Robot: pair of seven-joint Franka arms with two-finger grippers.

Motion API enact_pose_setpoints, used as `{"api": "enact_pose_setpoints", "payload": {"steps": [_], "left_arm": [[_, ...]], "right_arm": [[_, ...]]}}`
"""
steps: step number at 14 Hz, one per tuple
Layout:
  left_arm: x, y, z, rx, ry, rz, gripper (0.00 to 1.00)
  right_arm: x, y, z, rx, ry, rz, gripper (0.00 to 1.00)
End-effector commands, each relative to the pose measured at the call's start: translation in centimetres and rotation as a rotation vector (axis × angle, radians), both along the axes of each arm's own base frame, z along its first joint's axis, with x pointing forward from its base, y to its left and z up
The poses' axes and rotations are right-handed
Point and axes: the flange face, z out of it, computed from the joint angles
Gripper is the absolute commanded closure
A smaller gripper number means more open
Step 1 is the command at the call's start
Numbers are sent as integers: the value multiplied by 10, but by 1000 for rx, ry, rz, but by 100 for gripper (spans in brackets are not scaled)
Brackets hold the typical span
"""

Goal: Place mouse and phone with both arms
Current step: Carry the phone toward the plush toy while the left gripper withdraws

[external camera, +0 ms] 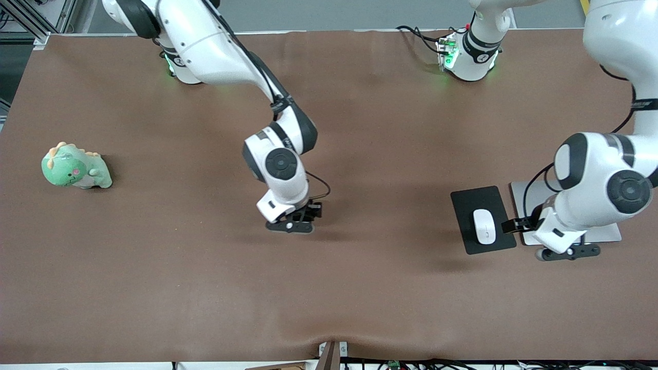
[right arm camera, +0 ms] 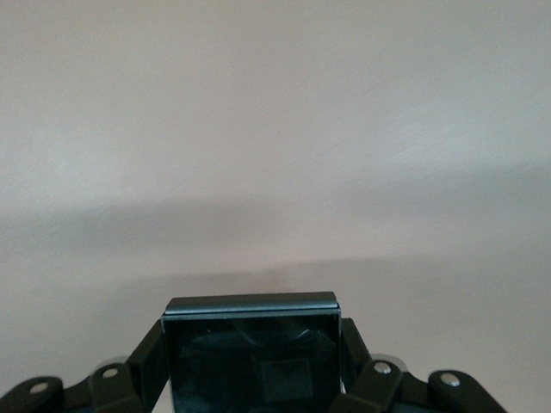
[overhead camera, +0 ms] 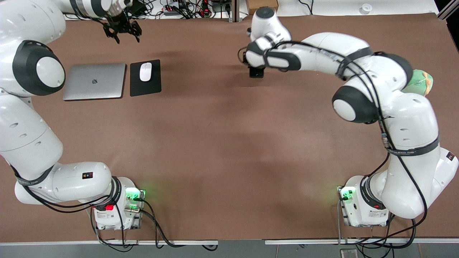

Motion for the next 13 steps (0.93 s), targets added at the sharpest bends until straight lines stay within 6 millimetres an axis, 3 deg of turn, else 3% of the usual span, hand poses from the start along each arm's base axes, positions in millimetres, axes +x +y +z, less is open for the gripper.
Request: {"api": "enact_pose_setpoints", "payload": {"steps": [1, 3, 8, 13], "left_arm": [[-4, 4, 54, 24, -4, -9, 0], [-15, 4, 98, 34, -42, -9, 0], [-56, -6, 183, 11, -66, -4, 0], [-95, -10, 239, 30, -73, -31, 0]], "right_arm": [[10, -53, 55, -4, 32, 36, 100], [16, -105, 74, -2, 42, 50, 100], [4, -244, 89, 2, 108, 42, 100], [-17, -385, 59, 22, 173, 17, 100]]}}
